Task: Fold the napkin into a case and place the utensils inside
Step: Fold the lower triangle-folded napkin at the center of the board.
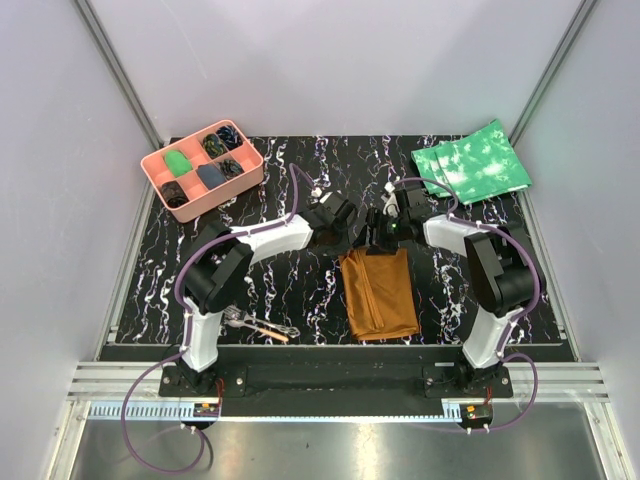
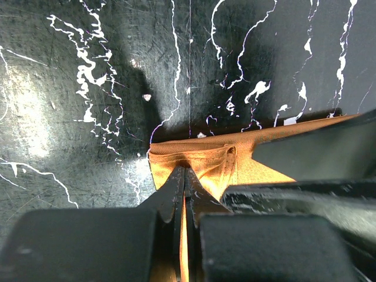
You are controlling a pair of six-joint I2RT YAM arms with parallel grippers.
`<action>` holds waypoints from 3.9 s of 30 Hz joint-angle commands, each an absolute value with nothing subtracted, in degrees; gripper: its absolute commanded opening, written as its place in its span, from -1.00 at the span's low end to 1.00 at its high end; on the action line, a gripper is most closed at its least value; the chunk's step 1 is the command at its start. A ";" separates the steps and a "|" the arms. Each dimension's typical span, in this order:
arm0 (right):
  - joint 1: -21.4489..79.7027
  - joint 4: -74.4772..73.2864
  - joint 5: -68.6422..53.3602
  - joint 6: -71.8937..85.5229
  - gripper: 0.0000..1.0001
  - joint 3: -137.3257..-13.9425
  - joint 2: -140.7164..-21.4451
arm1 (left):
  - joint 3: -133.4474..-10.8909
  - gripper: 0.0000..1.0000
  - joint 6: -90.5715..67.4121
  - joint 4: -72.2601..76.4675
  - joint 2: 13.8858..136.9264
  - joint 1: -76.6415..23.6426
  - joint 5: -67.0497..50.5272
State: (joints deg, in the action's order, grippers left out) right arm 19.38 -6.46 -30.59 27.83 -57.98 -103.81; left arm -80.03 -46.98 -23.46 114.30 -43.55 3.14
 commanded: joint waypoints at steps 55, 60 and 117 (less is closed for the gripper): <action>17.67 -2.02 -38.15 39.46 -1.00 -55.11 -103.27 | -81.65 0.04 -43.24 -21.70 109.68 -47.81 5.09; 16.44 -2.37 -36.39 37.97 -1.00 -53.70 -102.22 | -79.63 -0.06 -44.21 -21.45 107.50 -48.16 8.26; 25.47 -21.27 -34.01 38.55 -0.03 -30.07 -67.78 | -78.84 -0.70 -47.55 -16.26 117.86 -46.50 -2.81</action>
State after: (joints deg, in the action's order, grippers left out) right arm 19.38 -19.84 -31.44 31.44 -34.87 -73.95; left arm -80.31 -47.20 -15.31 118.54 -46.50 -1.76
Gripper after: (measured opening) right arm 0.488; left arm 0.157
